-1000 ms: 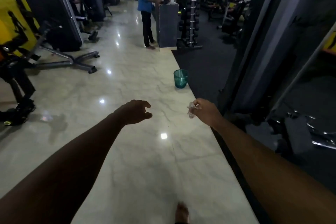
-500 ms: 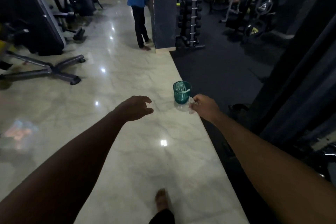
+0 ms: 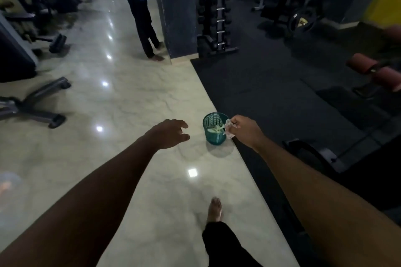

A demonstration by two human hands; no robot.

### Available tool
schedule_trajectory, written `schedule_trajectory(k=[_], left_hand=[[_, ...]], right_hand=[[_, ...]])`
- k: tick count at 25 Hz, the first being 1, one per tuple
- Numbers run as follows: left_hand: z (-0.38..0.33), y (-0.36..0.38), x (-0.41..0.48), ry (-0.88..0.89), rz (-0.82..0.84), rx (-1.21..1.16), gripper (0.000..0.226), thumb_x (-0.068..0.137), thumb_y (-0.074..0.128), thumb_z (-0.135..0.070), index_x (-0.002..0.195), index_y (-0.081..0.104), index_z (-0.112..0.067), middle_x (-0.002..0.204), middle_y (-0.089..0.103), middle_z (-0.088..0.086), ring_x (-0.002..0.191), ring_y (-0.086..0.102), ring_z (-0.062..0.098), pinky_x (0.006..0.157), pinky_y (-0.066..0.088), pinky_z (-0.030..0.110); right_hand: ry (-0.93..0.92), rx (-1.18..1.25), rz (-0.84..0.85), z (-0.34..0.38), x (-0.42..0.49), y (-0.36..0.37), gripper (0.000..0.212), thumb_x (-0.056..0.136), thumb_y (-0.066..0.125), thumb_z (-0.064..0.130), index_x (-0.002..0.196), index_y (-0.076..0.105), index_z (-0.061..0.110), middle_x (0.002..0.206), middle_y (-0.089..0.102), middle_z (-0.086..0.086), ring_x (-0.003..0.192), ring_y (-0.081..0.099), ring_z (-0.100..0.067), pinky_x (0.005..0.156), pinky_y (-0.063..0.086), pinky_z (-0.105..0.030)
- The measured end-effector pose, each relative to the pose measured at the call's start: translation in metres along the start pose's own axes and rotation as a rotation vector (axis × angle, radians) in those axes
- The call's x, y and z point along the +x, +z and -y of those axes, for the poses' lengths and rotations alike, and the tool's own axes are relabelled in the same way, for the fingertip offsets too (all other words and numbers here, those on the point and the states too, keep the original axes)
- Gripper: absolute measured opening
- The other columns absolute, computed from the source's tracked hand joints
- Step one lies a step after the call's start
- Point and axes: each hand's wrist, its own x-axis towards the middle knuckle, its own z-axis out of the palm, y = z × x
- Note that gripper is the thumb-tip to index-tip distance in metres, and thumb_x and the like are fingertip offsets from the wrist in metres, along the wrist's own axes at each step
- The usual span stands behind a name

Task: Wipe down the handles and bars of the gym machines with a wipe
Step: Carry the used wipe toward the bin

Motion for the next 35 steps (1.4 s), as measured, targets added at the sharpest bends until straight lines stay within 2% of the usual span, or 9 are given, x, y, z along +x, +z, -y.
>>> schedule_trajectory(k=[2, 8, 14, 17, 20, 22, 28, 31, 35], left_hand=[[0.012, -0.012, 0.077, -0.008, 0.043, 0.012, 0.044, 0.086, 0.065, -0.048, 0.126, 0.059, -0.032, 0.114, 0.066, -0.007, 0.103, 0.061, 0.012, 0.094, 0.046, 0.029], [0.032, -0.056, 0.263, -0.010, 0.111, 0.003, 0.045, 0.085, 0.064, -0.052, 0.125, 0.058, -0.033, 0.112, 0.066, -0.009, 0.101, 0.060, 0.012, 0.096, 0.048, 0.035], [0.062, -0.049, 0.441, 0.026, 0.232, 0.035, 0.043, 0.086, 0.061, -0.051, 0.125, 0.056, -0.035, 0.113, 0.064, -0.011, 0.107, 0.060, 0.014, 0.097, 0.047, 0.035], [0.081, -0.023, 0.510, 0.065, 0.319, 0.050, 0.041, 0.088, 0.059, -0.047, 0.127, 0.055, -0.033, 0.113, 0.065, -0.010, 0.106, 0.060, 0.015, 0.095, 0.048, 0.036], [0.105, 0.019, 0.563, 0.072, 0.434, 0.052, 0.041, 0.088, 0.059, -0.047, 0.126, 0.056, -0.033, 0.115, 0.066, -0.008, 0.105, 0.061, 0.016, 0.093, 0.050, 0.036], [0.122, 0.049, 0.596, 0.059, 0.489, 0.063, 0.042, 0.087, 0.058, -0.049, 0.127, 0.055, -0.035, 0.117, 0.066, -0.009, 0.105, 0.061, 0.015, 0.093, 0.050, 0.037], [0.179, 0.165, 0.677, 0.053, 0.507, 0.096, 0.041, 0.091, 0.057, -0.044, 0.131, 0.053, -0.034, 0.124, 0.065, -0.008, 0.110, 0.061, 0.015, 0.093, 0.050, 0.035], [0.199, 0.206, 0.694, 0.042, 0.497, 0.065, 0.041, 0.092, 0.058, -0.043, 0.130, 0.054, -0.031, 0.122, 0.066, -0.006, 0.107, 0.062, 0.015, 0.091, 0.052, 0.035], [0.215, 0.244, 0.709, 0.007, 0.541, 0.049, 0.042, 0.091, 0.058, -0.045, 0.130, 0.054, -0.030, 0.120, 0.067, -0.004, 0.104, 0.064, 0.017, 0.090, 0.053, 0.039]], right_hand=[[0.034, 0.005, 0.019, -0.008, 0.074, 0.003, 0.017, 0.090, 0.063, 0.030, 0.094, 0.064, 0.014, 0.096, 0.069, -0.003, 0.087, 0.063, -0.020, 0.071, 0.049, -0.033], [0.143, 0.032, 0.036, -0.008, 0.248, -0.005, 0.013, 0.088, 0.066, 0.028, 0.095, 0.064, 0.016, 0.094, 0.068, -0.002, 0.083, 0.062, -0.019, 0.059, 0.039, -0.024], [0.332, 0.071, 0.064, -0.044, 0.382, 0.031, 0.017, 0.085, 0.071, 0.026, 0.094, 0.057, 0.024, 0.093, 0.065, 0.000, 0.084, 0.062, -0.020, 0.063, 0.040, -0.026], [0.436, 0.098, 0.050, -0.072, 0.434, 0.062, 0.016, 0.085, 0.070, 0.029, 0.092, 0.056, 0.024, 0.094, 0.065, -0.003, 0.088, 0.063, -0.024, 0.070, 0.045, -0.030], [0.543, 0.105, 0.091, -0.108, 0.478, 0.102, 0.019, 0.085, 0.068, 0.031, 0.098, 0.060, 0.021, 0.103, 0.067, -0.008, 0.095, 0.063, -0.029, 0.077, 0.048, -0.033], [0.570, 0.105, 0.128, -0.137, 0.506, 0.133, 0.022, 0.087, 0.067, 0.032, 0.104, 0.061, 0.020, 0.107, 0.067, -0.009, 0.098, 0.063, -0.030, 0.075, 0.044, -0.030], [0.618, 0.098, 0.161, -0.246, 0.576, 0.239, 0.025, 0.090, 0.066, 0.024, 0.112, 0.061, 0.013, 0.112, 0.066, -0.011, 0.105, 0.061, -0.030, 0.078, 0.042, -0.028], [0.663, 0.109, 0.156, -0.281, 0.594, 0.276, 0.026, 0.091, 0.065, 0.023, 0.114, 0.061, 0.011, 0.113, 0.065, -0.011, 0.107, 0.059, -0.029, 0.074, 0.035, -0.024], [0.574, 0.054, 0.256, -0.312, 0.602, 0.311, 0.026, 0.094, 0.061, 0.016, 0.116, 0.061, 0.002, 0.120, 0.063, -0.014, 0.111, 0.059, -0.030, 0.075, 0.033, -0.021]])
